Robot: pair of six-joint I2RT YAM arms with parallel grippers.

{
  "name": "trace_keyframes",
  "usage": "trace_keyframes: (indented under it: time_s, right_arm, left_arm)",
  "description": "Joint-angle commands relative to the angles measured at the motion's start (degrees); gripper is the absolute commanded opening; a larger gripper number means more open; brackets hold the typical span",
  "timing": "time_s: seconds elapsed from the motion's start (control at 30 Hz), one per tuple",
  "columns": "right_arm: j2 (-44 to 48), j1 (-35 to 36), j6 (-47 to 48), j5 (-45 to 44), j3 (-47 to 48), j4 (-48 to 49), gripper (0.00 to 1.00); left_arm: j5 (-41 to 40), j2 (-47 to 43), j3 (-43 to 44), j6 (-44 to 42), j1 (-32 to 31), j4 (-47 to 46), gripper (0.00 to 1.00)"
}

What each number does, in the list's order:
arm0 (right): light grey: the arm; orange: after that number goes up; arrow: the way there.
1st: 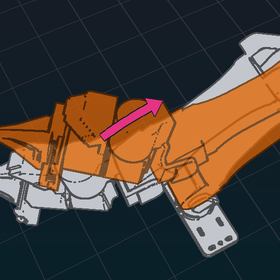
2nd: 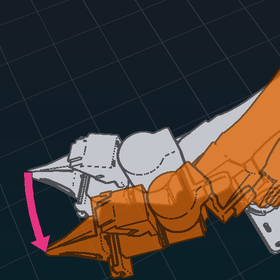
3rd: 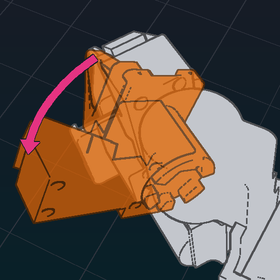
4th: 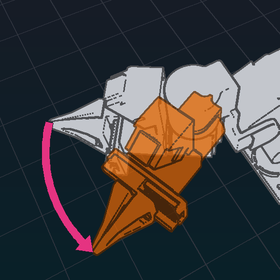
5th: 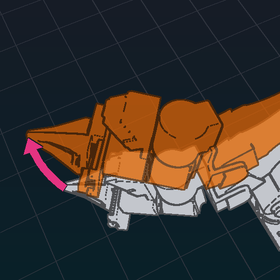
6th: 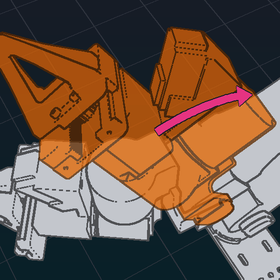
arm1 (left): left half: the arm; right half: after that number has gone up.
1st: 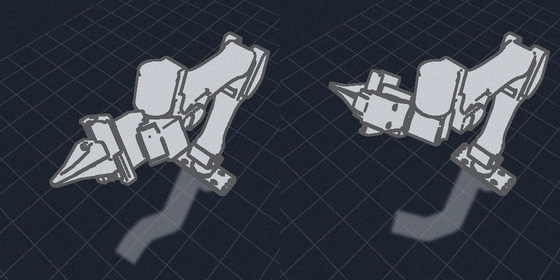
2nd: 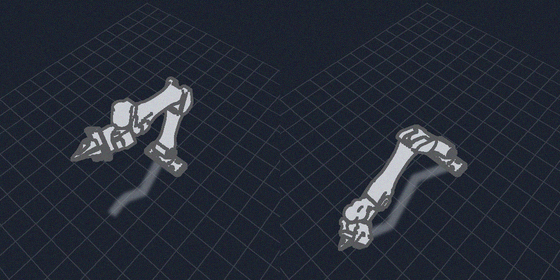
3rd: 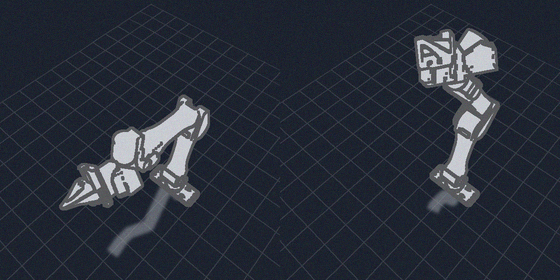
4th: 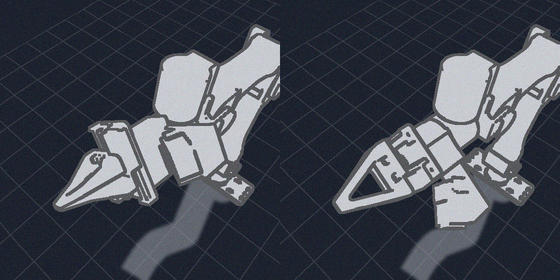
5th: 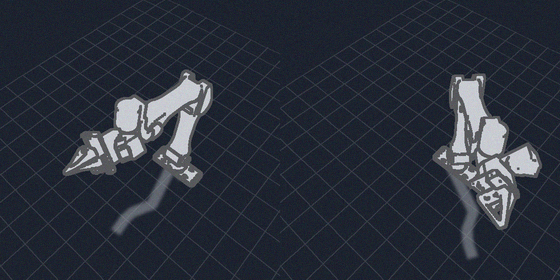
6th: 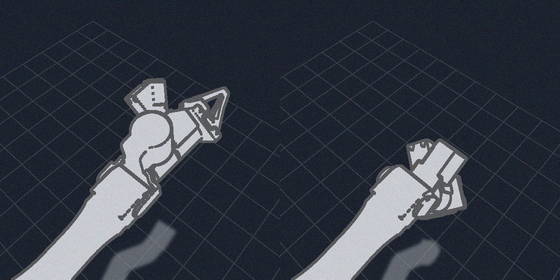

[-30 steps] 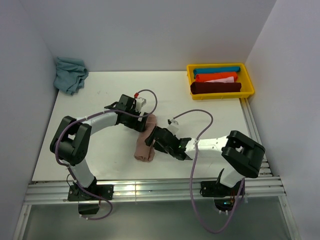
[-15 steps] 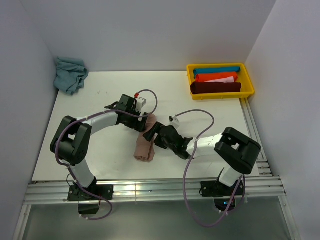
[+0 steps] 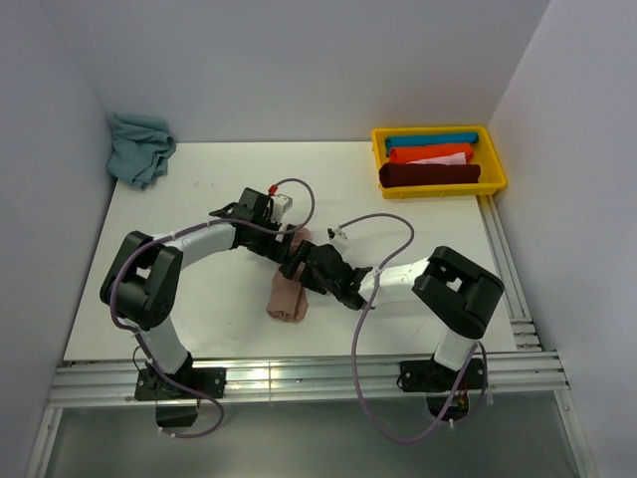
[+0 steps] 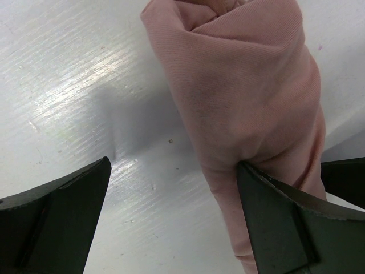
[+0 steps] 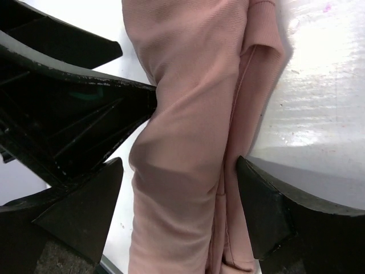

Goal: Roll the t-shirts
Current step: Place the rolled tshirt into the container

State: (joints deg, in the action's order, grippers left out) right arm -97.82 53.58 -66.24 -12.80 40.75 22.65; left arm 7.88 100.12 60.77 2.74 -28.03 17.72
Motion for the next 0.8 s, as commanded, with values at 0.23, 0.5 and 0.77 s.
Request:
trace_keyframes:
  time_s: [0.23,0.5,0.77]
  right_arm:
    - [-4.6,-0.1,0.7,-2.0,4.9,-8.9,0.82]
    - [-6.4,-0.1,0.2,-2.5,7.3,-12.5,0.68]
    - [-5.7,0.0,-1.2,-3.0,7.0,-13.9,0.15]
  left_arm:
    - [-2.1,2.7,-0.4,-0.1,-2.0,2.6,0.99]
    - [-2.0,2.7,-0.3,-0.1,-2.3,2.6,0.98]
    - [-1.3,1.9,-0.3,-0.5,-2.3,2.4,0.99]
